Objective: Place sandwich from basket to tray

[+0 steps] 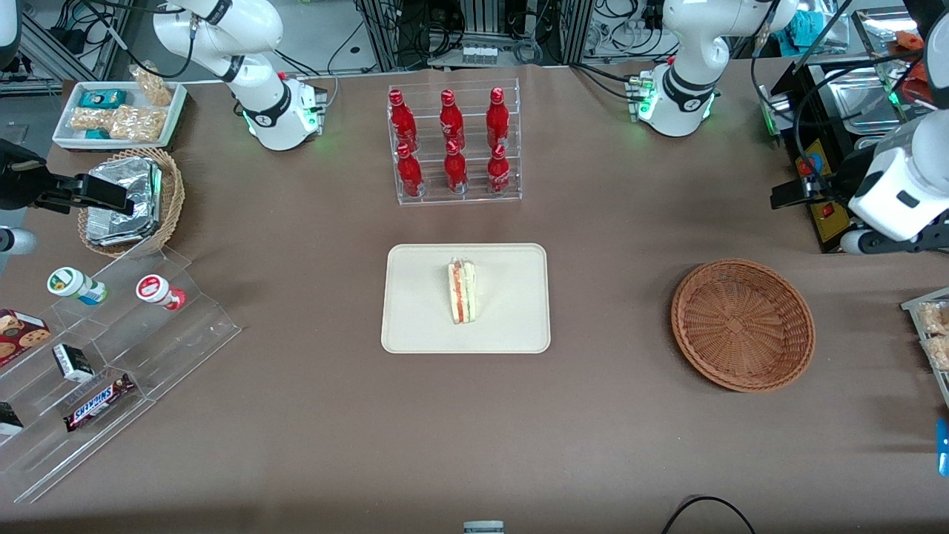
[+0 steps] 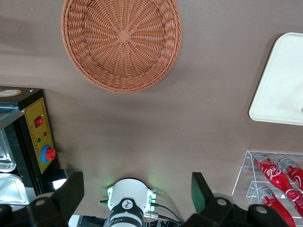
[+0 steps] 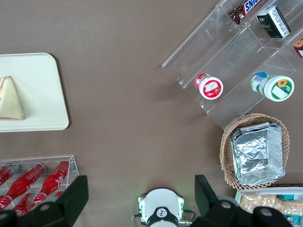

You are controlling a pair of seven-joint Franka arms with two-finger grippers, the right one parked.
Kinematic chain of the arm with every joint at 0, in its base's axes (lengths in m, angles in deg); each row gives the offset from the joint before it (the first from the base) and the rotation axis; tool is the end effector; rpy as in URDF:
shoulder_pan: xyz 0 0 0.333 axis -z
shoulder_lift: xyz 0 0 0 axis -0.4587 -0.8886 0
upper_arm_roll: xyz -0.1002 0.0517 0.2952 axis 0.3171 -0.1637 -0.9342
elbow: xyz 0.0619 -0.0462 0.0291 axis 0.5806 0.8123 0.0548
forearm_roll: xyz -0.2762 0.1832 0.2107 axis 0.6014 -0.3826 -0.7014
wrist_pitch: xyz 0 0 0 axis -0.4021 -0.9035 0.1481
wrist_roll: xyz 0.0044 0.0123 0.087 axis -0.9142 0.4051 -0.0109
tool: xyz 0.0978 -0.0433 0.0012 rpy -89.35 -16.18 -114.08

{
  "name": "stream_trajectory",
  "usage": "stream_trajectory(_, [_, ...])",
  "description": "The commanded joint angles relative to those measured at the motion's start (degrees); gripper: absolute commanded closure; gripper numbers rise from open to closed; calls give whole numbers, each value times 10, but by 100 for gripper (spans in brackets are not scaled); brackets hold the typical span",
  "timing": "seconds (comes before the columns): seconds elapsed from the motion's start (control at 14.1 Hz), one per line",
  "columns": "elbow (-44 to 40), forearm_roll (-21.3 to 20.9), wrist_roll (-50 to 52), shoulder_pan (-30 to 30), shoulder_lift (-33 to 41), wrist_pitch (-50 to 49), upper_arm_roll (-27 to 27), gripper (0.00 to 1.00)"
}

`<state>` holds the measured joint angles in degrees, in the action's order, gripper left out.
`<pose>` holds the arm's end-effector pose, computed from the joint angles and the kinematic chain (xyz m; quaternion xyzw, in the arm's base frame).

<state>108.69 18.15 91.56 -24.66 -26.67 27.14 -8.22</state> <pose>0.5496 -0.0348 0.5955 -0.9879 -0.0492 0.1470 0.0003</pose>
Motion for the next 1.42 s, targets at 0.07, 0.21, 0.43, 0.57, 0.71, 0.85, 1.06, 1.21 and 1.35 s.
stream_trajectory(0.07, [16,4,4,-1,15,18,2,0])
stream_trajectory(0.21, [7,5,4,-2,9,18,2,0])
stream_trajectory(0.43, [8,7,4,-49,8,19,24,0])
stream_trajectory(0.57, [7,-1,4,-87,8,19,89,0])
stream_trajectory(0.71, [7,-2,4,-84,8,20,89,0])
stream_trajectory(0.85, [6,-1,4,-83,5,21,88,0])
stream_trajectory(1.06, [6,-1,4,-58,4,23,65,0])
stream_trajectory(1.21, [3,2,5,-62,3,23,65,0])
stream_trajectory(1.35, [-1,2,4,-63,2,22,65,0])
